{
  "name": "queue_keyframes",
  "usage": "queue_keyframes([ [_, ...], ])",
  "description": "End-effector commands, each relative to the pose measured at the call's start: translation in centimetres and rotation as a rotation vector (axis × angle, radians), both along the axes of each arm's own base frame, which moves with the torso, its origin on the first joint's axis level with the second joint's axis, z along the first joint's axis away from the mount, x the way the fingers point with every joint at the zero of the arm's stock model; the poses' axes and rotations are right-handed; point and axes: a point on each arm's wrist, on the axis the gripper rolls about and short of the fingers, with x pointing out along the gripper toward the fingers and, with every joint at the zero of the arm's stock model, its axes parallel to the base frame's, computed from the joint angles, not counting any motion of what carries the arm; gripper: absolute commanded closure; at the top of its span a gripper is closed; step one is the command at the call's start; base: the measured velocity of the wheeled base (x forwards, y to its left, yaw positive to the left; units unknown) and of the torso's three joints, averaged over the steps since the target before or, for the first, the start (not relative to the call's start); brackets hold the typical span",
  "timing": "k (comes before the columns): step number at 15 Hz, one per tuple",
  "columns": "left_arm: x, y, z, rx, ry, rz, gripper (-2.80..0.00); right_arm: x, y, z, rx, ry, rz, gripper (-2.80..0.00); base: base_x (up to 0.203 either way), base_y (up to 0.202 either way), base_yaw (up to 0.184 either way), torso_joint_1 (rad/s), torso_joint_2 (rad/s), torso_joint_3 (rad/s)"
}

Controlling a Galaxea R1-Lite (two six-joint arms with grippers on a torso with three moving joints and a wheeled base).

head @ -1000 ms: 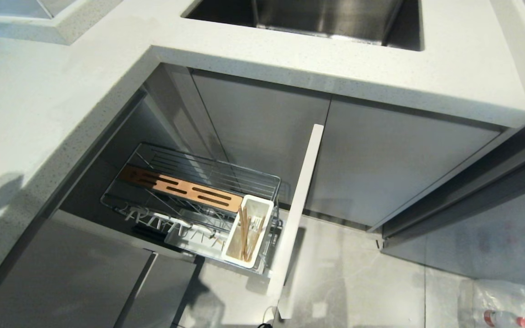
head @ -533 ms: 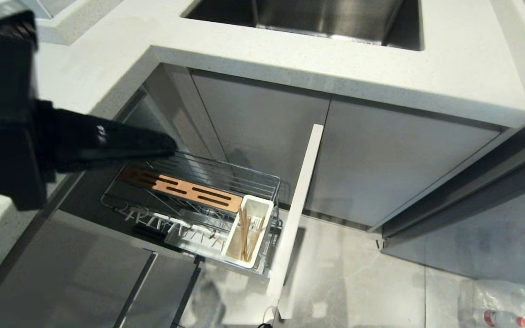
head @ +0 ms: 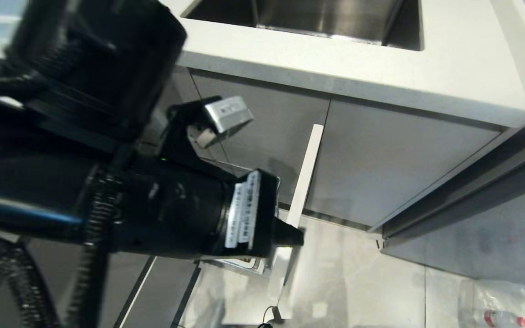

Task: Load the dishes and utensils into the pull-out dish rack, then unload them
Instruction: Close the cupboard

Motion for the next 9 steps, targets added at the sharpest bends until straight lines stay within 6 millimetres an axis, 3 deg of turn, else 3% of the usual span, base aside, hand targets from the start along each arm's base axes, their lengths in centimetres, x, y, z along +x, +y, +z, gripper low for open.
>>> queue_keyframes([
  [1,1.2,-2.8,-2.3,0.082,0.047,-0.015,0.0,0.0,0.0,0.0,0.0,0.003,-0.001,0.0,0.0,0.0,0.0,0.0,0.0,0.0],
  [6,3.5,-6.0,-5.9,0.223,0.07,0.043,0.0,0.0,0.0,0.0,0.0,0.003,0.001,0.0,0.0,0.0,0.0,0.0,0.0,0.0],
  [9,4.8,-6.4,-6.7,0.285,0.053,0.121,0.0,0.0,0.0,0.0,0.0,0.002,-0.001,0.0,0.0,0.0,0.0,0.0,0.0,0.0],
])
